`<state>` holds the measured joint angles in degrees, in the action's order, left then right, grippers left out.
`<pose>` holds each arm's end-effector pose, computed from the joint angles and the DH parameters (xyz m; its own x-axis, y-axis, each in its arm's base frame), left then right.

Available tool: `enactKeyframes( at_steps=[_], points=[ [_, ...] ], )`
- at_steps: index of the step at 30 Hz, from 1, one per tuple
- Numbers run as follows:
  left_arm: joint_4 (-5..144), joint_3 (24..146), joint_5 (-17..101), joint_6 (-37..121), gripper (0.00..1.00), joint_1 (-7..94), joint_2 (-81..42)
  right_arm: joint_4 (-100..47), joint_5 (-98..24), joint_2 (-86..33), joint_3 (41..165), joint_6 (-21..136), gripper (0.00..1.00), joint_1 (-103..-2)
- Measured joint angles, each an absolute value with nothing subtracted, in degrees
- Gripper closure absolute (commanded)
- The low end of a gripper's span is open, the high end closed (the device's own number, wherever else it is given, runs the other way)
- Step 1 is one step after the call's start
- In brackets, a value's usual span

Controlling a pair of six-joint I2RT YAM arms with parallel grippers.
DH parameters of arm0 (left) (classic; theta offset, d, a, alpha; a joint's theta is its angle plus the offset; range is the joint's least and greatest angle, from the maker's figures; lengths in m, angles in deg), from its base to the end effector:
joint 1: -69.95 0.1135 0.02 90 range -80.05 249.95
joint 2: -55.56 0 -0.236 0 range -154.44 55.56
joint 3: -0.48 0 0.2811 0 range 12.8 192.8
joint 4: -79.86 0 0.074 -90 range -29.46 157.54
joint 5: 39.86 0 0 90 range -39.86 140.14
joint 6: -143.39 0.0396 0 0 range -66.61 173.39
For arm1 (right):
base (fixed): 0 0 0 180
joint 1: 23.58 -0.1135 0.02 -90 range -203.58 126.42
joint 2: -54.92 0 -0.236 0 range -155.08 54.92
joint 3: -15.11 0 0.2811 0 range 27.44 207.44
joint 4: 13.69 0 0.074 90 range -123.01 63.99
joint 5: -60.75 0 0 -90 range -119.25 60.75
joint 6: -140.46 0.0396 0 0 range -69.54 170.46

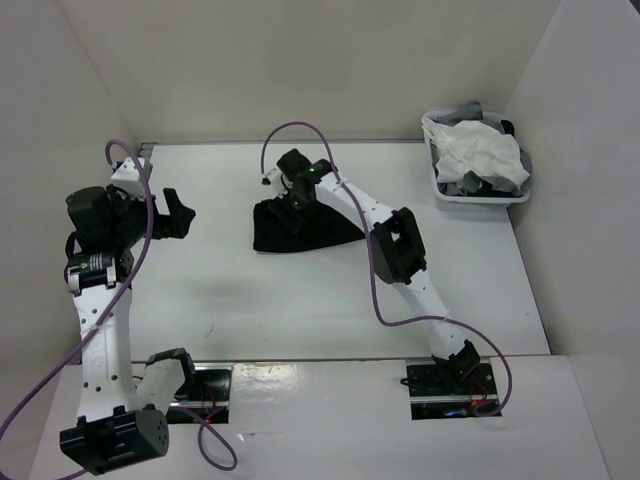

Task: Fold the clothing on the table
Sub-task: Fold the skirt

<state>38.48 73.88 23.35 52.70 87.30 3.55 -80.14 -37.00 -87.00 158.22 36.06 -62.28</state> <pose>0.2337 0.0543 0.3646 -0.3279 -0.1137 -0.9378 0.1342 0.9771 -0.1654 0.4136 0.3382 0.1620 -0.5215 -0.7336 -0.4358 -0.8190 0.5736 0.0145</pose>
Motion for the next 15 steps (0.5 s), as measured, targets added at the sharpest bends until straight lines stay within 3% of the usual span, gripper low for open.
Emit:
enactKeyframes(
  at_steps=[5, 9, 15],
  points=[
    [38.45, 73.88, 23.38, 52.70, 0.00, 87.30, 3.68, -84.75, -39.43, -92.25, 171.14, 37.40, 0.31, -60.42],
    [38.48, 73.88, 23.38, 52.70, 0.00, 87.30, 3.68, -89.98, -40.76, -100.84, 189.21, 38.14, 0.31, -57.79],
    [38.45, 73.88, 23.38, 52.70, 0.00, 87.30, 3.68, -94.13, -40.61, -104.45, 192.53, 39.10, 0.32, -55.85]
  ],
)
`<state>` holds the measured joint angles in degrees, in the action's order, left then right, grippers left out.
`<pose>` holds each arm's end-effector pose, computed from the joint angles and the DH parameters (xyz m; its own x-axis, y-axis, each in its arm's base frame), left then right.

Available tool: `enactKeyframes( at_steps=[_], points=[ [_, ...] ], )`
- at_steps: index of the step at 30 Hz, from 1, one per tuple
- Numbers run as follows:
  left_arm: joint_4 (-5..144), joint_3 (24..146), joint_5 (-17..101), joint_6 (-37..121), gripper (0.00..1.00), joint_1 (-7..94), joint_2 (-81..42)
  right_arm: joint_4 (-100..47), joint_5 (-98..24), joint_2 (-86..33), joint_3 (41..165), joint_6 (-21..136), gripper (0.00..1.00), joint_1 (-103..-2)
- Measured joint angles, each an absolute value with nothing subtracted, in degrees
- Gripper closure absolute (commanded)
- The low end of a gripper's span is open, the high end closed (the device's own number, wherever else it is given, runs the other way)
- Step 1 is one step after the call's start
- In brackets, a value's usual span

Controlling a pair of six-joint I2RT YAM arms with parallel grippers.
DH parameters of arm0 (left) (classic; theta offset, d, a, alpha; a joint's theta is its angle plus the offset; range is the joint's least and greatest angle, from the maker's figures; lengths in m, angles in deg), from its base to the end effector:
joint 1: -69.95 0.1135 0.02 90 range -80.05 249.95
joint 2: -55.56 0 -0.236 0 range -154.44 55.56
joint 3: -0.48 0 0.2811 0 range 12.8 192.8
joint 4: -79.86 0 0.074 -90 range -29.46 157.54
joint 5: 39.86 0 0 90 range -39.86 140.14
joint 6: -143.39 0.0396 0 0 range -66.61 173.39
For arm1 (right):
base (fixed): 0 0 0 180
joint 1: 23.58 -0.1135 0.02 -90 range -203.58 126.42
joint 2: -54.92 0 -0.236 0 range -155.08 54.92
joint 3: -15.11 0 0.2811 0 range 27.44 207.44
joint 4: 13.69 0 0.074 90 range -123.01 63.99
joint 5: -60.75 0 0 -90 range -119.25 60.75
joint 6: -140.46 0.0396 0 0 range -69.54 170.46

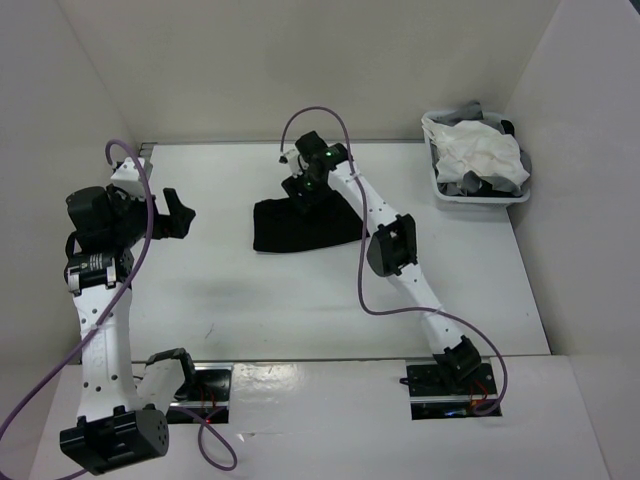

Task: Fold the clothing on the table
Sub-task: Fold the skirt

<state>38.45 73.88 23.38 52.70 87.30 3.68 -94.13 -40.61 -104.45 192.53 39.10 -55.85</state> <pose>0.2331 0.0541 0.3651 -0.3264 -0.1132 -0.9384 0.1339 0.9772 -0.1645 0.4697 0.3058 0.1838 -0.6163 -0.6175 -0.4888 -0.7365 0.6718 0.0798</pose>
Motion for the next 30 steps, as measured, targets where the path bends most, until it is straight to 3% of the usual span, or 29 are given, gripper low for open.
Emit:
enactKeyframes(
  at_steps=[9, 16, 19, 23, 30],
  points=[
    [38.45, 73.88, 23.31, 52.76, 0.00, 87.30, 3.68, -96.99, -40.12, -101.23, 192.16, 39.98, 0.32, -57.40],
    [38.39, 73.88, 20.86, 53.22, 0.00, 87.32, 3.53, -97.08, -37.61, -84.93, 185.26, 42.60, 0.32, -59.81],
    [38.39, 73.88, 19.84, 53.44, 0.00, 86.05, 1.82, -94.44, -36.08, -74.46, 175.03, 43.37, 0.31, -60.13],
    [38.17, 74.01, 21.45, 54.03, 0.00, 79.12, -5.30, -86.02, -33.79, -60.01, 151.62, 43.67, 0.27, -59.41],
    [35.68, 76.79, 25.50, 52.48, 0.03, 72.09, -22.70, -77.30, -33.17, -50.96, 125.26, 43.80, 0.27, -53.73]
  ],
)
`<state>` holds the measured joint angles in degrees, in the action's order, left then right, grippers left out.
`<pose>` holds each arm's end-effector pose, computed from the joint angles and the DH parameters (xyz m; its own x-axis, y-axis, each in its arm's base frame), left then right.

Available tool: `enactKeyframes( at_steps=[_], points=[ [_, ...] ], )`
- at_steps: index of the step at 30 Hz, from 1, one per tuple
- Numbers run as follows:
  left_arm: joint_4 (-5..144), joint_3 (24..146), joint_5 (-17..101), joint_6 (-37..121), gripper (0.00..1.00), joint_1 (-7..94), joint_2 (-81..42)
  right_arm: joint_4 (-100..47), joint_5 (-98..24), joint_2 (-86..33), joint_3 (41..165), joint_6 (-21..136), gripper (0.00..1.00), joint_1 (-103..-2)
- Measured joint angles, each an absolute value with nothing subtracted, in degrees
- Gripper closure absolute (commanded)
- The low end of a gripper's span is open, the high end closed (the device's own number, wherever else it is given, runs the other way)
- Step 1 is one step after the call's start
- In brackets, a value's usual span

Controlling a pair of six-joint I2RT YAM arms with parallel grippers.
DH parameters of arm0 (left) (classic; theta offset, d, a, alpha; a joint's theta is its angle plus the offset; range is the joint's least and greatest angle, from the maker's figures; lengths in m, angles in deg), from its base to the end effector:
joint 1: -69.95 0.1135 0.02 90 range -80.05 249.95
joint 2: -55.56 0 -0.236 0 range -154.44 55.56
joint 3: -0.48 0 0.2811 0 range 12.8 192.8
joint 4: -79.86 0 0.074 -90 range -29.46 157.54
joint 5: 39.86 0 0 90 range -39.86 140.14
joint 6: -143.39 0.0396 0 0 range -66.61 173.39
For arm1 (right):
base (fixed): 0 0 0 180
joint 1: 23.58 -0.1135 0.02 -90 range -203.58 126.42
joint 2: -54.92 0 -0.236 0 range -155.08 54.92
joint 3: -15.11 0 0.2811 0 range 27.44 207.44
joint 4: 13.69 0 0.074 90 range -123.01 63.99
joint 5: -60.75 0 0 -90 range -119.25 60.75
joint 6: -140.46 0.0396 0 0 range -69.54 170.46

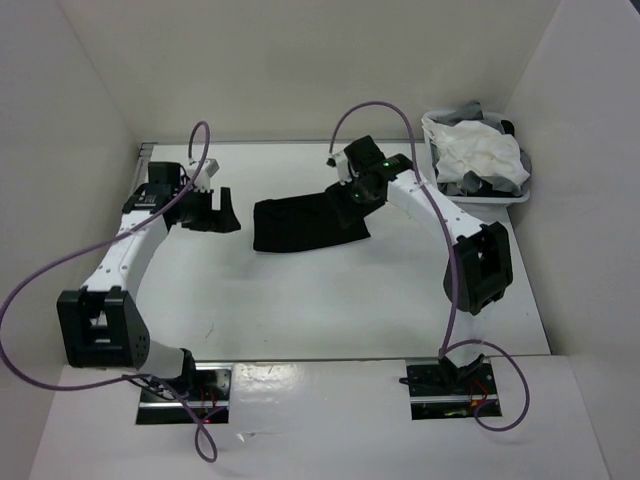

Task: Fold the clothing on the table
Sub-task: Fold the skirt

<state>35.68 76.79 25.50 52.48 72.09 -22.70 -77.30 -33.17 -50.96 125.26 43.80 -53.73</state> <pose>0.3295 -0.0042 0.2557 -0.7244 -0.0415 -0.6882 0.2433 0.9186 -0.3115 0.3642 0.2147 0.2638 -0.6772 -0.5272 -0.5133 -0.6139 0.7894 -0.0007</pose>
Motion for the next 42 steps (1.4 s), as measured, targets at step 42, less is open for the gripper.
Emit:
enactKeyframes(
  at_steps=[42],
  points=[
    [44.57, 103.48, 26.28, 59.47, 0.30, 64.63, -67.29, -65.93, -49.48, -40.62, 108.41, 40.52, 0.27, -41.53]
  ],
)
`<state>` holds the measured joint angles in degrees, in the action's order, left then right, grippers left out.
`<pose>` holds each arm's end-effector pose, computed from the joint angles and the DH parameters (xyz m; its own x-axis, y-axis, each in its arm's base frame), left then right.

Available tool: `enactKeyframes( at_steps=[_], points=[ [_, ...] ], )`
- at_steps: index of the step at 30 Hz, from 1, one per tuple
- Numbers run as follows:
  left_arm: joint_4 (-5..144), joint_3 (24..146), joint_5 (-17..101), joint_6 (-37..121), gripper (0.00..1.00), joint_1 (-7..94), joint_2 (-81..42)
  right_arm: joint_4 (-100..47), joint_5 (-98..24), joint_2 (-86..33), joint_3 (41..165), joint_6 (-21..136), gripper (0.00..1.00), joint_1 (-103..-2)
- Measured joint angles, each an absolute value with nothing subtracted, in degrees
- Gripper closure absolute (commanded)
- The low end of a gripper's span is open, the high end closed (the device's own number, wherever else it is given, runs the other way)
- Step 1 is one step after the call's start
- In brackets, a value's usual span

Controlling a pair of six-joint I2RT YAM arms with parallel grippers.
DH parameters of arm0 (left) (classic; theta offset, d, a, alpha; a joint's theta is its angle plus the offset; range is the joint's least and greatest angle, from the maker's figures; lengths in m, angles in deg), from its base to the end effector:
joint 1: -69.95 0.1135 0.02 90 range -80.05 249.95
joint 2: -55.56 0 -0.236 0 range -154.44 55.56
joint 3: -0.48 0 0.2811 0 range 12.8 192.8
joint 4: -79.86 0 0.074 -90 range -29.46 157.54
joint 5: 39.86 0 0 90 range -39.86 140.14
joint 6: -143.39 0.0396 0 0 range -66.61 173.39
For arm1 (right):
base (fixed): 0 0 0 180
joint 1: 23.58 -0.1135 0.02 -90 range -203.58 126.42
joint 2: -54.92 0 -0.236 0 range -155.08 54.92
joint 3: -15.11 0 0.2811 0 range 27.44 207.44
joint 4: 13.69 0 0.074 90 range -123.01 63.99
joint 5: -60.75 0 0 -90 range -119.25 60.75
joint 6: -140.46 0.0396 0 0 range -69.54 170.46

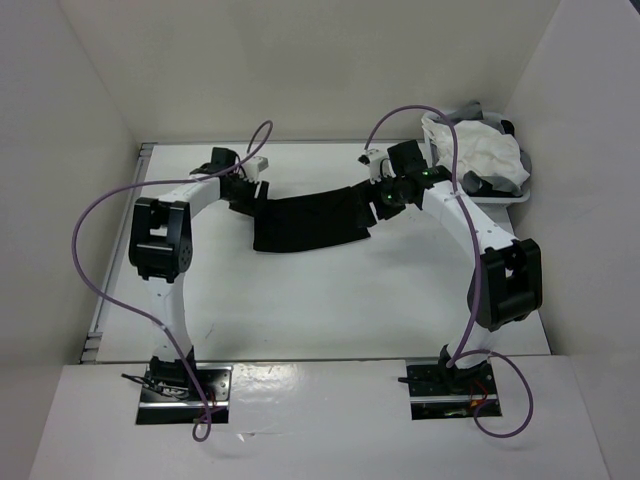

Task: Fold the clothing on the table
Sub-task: Fold the skirt

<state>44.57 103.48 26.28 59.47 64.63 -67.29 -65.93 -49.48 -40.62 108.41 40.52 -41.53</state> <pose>0.4719 -0.0600 0.1259 -0.7791 0.1698 -0.6035 0.3998 0.8761 -0.2695 0.3651 0.1327 0.2469 -0.6798 -0.3905 -0.6208 -0.6067 0.7750 0.1769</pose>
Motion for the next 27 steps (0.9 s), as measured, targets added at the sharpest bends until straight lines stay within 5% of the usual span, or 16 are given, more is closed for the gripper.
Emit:
enactKeyframes(
  at_steps=[7, 14, 19, 27],
  points=[
    [44.01, 104.99, 25.39, 59.67, 0.46, 63.41, -68.23, -65.78, -49.74, -40.62, 107.64, 40.31, 0.27, -41.53],
    [43.92, 106.62, 25.08, 59.47, 0.50, 63.36, -69.74, -65.78, -50.51, -40.62, 107.29, 40.06, 0.27, -41.53],
    [43.88, 108.24, 24.91, 59.04, 0.83, 63.36, -71.13, -65.80, -50.81, -40.62, 106.92, 40.02, 0.27, -41.53],
    [45.08, 103.35, 26.37, 56.79, 0.94, 63.32, -68.05, -65.63, -49.39, -43.27, 106.53, 42.01, 0.27, -41.29]
  ],
)
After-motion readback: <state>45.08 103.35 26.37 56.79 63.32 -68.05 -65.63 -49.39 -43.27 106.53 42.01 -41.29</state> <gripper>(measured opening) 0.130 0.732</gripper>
